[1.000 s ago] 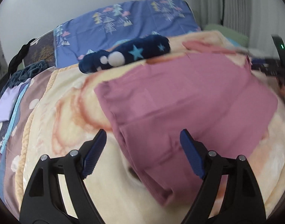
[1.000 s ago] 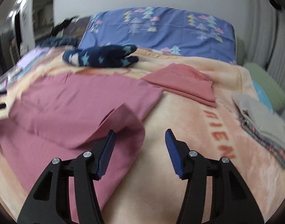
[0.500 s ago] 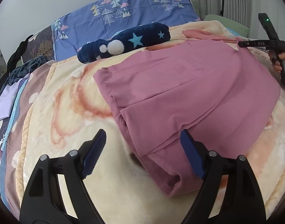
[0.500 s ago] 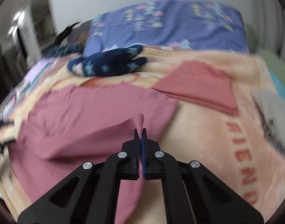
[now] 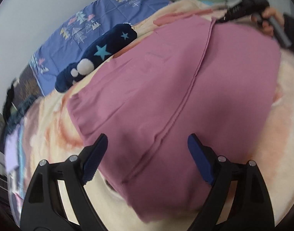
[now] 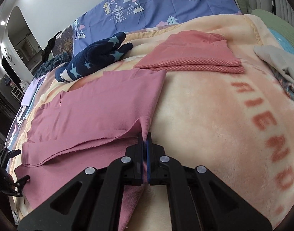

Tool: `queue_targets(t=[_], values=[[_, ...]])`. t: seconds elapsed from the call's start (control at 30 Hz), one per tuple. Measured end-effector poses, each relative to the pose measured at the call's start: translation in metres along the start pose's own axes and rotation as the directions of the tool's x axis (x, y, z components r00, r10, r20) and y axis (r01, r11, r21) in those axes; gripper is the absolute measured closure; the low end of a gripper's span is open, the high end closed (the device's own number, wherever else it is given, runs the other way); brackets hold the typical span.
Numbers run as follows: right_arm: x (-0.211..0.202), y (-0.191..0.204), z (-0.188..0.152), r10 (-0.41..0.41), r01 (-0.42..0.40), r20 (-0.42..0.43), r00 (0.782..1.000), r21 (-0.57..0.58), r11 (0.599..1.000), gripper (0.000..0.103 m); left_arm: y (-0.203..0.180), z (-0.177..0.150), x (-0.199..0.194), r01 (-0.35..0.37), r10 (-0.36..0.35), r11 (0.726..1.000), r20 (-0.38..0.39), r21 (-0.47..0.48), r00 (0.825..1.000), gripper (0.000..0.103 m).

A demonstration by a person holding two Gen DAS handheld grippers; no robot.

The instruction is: Fold small clothes

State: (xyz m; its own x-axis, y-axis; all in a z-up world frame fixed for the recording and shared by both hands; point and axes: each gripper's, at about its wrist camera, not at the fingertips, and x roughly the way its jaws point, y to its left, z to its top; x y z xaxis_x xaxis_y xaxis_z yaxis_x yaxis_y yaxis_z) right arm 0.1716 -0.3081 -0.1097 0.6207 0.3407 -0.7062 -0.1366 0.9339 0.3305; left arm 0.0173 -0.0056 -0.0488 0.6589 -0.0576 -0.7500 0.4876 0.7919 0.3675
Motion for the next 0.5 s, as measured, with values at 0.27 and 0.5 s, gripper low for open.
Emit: queue_targets(t=[0.27,0.5], values=[[0.001,-0.01,-0.003,0.045,-0.046,0.019,0.999,0.058,0.997,0.101,0.044,0.035,0.024,-0.334,0.334,0.942,-0.022,-0.026,0.942,0.014],[0.001,-0.016,-0.005,0.076,-0.079,0.036,0.996,0.086,0.993,0.101,0.133,0.034,0.013,-0.168,0.191,0.874,0.005,-0.455,0.981,0.015]])
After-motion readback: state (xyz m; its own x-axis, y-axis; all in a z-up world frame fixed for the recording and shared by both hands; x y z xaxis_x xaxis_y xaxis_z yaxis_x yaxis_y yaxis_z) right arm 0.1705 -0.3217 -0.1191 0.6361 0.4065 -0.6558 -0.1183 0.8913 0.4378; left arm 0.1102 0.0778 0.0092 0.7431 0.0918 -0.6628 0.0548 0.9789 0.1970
